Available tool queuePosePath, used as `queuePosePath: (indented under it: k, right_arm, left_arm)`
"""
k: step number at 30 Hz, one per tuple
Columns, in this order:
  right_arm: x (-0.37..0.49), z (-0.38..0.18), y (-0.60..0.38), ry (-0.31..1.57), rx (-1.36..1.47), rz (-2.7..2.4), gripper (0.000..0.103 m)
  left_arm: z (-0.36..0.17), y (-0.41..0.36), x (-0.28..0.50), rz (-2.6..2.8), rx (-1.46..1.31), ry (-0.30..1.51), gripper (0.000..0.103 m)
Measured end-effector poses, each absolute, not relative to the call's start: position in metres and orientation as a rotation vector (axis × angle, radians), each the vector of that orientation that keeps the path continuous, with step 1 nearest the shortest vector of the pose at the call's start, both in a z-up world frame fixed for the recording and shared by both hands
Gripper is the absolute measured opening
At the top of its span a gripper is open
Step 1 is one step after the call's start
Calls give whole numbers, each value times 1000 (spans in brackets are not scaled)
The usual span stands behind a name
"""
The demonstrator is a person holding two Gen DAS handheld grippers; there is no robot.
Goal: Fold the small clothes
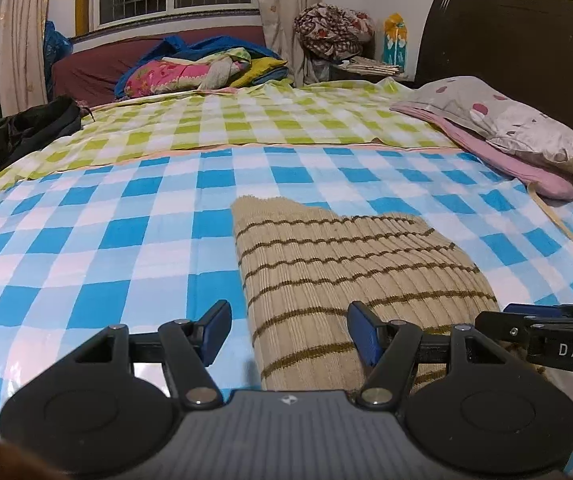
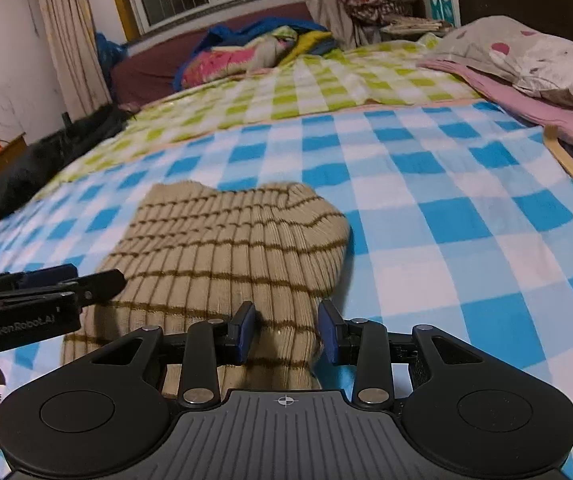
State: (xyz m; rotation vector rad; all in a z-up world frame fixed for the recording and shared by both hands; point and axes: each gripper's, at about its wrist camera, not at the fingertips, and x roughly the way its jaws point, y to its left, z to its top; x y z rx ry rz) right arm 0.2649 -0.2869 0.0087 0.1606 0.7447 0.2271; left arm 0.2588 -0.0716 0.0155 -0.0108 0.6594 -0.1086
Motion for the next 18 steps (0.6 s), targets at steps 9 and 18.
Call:
queuePosePath:
  k: [9, 18]
  right_arm:
    - [241, 20, -286, 743, 167, 225, 35]
    - [217, 19, -283, 769, 155, 208, 35]
  left_arm:
    - [16, -80, 234, -136, 13, 667, 69]
    - [6, -82, 212, -153, -24, 720, 69]
